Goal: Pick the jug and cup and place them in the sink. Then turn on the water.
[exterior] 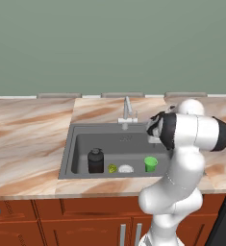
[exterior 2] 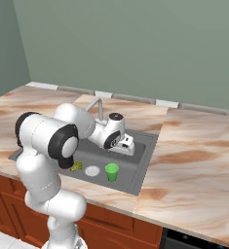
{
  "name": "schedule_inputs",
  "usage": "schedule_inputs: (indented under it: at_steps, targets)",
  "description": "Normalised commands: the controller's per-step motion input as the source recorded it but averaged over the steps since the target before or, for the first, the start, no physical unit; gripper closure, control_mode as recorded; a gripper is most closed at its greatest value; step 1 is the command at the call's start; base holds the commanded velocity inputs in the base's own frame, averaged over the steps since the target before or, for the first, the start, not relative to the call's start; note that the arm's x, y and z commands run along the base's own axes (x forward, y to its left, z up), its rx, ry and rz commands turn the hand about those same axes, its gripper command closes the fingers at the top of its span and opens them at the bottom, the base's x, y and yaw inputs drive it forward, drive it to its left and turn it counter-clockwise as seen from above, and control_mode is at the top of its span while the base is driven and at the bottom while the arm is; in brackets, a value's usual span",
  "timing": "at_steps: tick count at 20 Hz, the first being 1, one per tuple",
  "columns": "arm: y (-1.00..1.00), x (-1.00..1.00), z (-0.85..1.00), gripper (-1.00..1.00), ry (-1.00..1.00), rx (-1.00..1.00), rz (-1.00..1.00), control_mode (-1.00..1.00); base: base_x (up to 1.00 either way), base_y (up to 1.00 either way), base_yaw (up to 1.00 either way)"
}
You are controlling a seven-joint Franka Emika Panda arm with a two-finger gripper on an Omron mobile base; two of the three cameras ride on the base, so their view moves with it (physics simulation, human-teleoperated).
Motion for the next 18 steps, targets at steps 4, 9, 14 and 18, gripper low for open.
schedule_inputs:
  at_steps: [4, 9, 14, 18]
  targets:
    - [-0.01, -0.06, 0.67, -1.0, 0.0, 0.0, 0.0, -1.0, 0.0, 0.0, 0.0]
    - [0.0, -0.14, 0.58, -1.0, -0.01, 0.0, 0.0, -1.0, 0.0, 0.0, 0.0]
    - [0.0, -0.31, 0.32, -1.0, -0.06, 0.0, 0.0, -1.0, 0.0, 0.0, 0.0]
    - [-0.09, -0.11, 0.0, -1.0, -0.02, 0.0, 0.0, -1.0, 0.0, 0.0, 0.0]
